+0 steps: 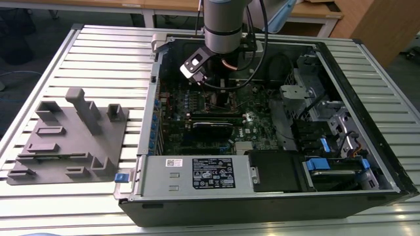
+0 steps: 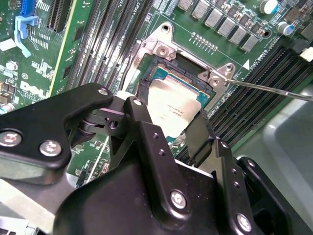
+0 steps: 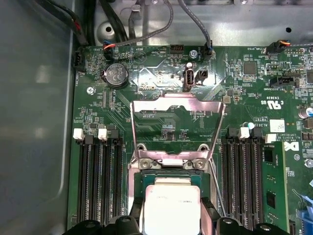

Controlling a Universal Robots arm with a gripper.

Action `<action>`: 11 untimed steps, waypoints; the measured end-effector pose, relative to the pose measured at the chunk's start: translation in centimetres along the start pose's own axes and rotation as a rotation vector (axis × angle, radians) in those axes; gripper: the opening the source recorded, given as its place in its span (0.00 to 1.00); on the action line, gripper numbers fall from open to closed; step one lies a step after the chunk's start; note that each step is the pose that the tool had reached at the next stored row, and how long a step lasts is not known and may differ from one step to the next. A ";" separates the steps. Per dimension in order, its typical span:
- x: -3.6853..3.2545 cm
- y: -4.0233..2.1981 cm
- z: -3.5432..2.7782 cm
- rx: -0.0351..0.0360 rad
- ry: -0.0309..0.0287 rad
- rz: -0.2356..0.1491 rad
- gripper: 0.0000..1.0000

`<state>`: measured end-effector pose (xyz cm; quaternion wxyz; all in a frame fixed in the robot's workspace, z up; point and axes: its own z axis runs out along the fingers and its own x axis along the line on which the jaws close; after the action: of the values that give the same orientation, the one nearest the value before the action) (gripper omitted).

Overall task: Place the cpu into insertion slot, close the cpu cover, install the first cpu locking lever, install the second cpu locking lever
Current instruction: 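Place the cpu into insertion slot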

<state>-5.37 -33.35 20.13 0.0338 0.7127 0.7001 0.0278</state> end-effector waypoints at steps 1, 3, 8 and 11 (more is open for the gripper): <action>0.00 0.00 0.00 0.0000 -0.0001 0.000 0.54; 0.01 0.00 0.02 -0.0001 -0.0001 0.003 0.54; 0.01 0.00 0.07 -0.0002 -0.0004 0.008 0.54; 0.01 -0.02 0.27 0.0000 -0.0006 0.008 0.54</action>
<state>-5.37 -33.35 19.86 0.0339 0.7155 0.6972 0.0277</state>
